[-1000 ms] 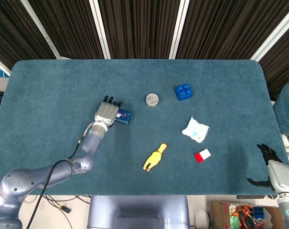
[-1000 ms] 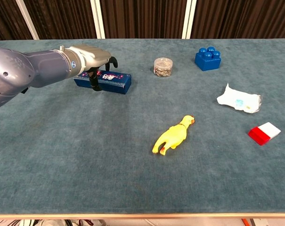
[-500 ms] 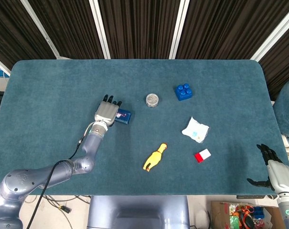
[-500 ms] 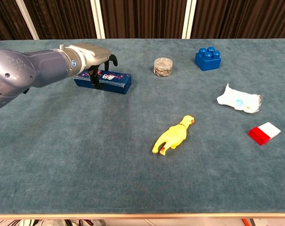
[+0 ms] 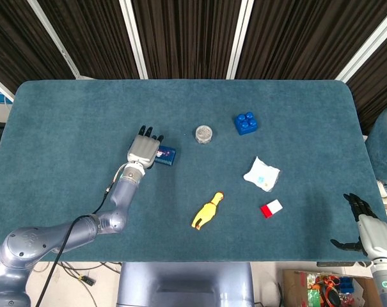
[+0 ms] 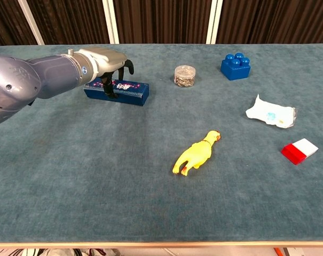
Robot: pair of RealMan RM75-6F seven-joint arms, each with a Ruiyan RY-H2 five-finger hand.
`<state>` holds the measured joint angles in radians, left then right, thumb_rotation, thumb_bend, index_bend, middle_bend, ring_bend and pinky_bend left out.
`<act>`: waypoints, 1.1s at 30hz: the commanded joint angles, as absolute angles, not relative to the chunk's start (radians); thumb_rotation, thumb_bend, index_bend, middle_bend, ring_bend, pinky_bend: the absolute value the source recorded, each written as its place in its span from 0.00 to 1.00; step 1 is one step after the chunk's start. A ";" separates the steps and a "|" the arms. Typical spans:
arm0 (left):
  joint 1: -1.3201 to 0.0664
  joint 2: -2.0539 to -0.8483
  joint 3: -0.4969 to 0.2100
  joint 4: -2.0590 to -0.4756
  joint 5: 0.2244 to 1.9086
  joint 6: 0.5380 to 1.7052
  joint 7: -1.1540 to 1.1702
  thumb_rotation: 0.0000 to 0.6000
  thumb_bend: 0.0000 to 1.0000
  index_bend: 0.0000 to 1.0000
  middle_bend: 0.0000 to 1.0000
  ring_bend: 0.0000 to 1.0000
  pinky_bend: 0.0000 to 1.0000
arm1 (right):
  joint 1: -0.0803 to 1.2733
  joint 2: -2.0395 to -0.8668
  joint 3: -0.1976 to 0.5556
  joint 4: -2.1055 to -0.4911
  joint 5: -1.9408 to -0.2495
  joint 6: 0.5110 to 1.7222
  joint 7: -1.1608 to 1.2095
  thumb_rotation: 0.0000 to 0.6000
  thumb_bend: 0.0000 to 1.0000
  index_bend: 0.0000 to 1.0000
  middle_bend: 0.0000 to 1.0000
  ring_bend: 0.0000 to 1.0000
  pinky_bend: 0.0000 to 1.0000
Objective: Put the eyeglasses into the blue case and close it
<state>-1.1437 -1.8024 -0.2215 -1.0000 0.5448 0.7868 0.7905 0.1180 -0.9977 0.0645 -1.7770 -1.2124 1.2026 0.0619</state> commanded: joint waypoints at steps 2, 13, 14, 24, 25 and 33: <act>-1.143 -1.806 -0.221 -0.996 0.551 0.789 0.788 1.00 0.34 0.19 0.37 0.04 0.03 | 0.118 -0.997 0.065 -1.779 -1.210 1.202 0.061 1.00 0.11 0.00 0.00 0.04 0.21; -1.140 -1.809 -0.221 -0.994 0.567 0.797 0.783 1.00 0.35 0.18 0.37 0.05 0.03 | 0.119 -0.995 0.065 -1.782 -1.203 1.199 0.059 1.00 0.11 0.00 0.00 0.04 0.21; -1.139 -1.808 -0.221 -0.996 0.565 0.796 0.785 1.00 0.34 0.16 0.35 0.05 0.03 | 0.119 -0.994 0.065 -1.782 -1.203 1.198 0.058 1.00 0.12 0.00 0.00 0.04 0.21; -1.136 -1.782 -0.201 -1.051 0.580 0.827 0.819 1.00 0.29 0.07 0.05 0.00 0.02 | 0.122 -0.992 0.065 -1.785 -1.196 1.193 0.053 1.00 0.12 0.00 0.00 0.04 0.21; -1.132 -1.778 -0.205 -1.067 0.586 0.835 0.810 1.00 0.29 0.07 0.05 0.00 0.02 | 0.122 -0.992 0.065 -1.785 -1.196 1.193 0.053 1.00 0.11 0.00 0.00 0.04 0.21; -1.084 -1.673 -0.221 -1.288 0.589 1.007 0.839 1.00 0.20 0.10 0.07 0.01 0.04 | 0.120 -0.993 0.065 -1.786 -1.196 1.197 0.051 1.00 0.12 0.00 0.00 0.04 0.21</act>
